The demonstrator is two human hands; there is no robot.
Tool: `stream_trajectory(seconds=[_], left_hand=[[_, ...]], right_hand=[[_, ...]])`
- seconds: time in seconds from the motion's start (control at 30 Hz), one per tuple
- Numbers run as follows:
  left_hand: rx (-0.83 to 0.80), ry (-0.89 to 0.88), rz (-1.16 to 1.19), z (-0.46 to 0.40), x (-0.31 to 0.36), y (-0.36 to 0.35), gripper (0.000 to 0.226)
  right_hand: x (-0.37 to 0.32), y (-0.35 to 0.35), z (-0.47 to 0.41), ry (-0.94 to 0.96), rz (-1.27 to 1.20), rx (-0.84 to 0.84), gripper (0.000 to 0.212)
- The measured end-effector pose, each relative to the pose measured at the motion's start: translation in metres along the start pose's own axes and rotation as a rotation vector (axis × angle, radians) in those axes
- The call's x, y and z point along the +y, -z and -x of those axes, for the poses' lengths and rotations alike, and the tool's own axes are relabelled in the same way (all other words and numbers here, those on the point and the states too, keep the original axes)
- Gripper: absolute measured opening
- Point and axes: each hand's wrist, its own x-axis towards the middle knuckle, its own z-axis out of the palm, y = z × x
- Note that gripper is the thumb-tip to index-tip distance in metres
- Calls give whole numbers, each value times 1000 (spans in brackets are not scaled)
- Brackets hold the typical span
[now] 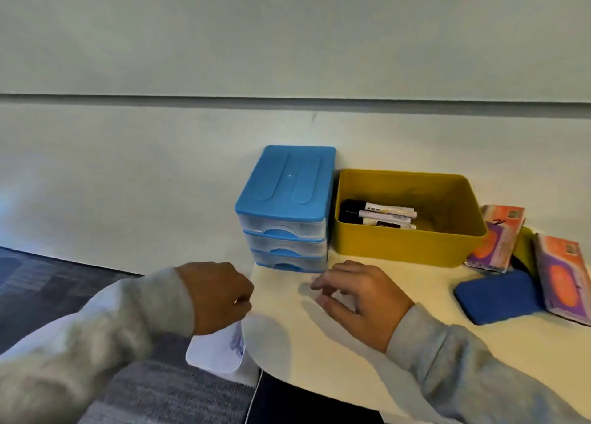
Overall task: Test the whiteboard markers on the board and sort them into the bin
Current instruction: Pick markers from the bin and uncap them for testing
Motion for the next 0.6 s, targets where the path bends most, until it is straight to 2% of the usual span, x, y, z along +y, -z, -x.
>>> stream_trajectory(seconds=[0.1, 0.17, 0.23, 0.33, 0.43, 0.6], left_hand=[[149, -111, 96, 13, 20, 46, 32], [324, -199, 175, 8, 36, 69, 33], [513, -301, 276, -2, 51, 88, 26], [699, -435, 499, -23, 64, 113, 7], [830, -427, 564, -54, 64, 127, 10], [842, -338, 610, -104, 57, 128, 14]], right_hand=[[3, 48, -3, -42, 53, 107, 28], [9, 78, -12, -97, 115, 197, 36], [22, 102, -22, -180, 150, 207, 35], [48, 128, -39, -327, 199, 53, 19], [72, 140, -55, -471, 377, -147, 19], [90, 134, -77, -627, 511, -455, 10]])
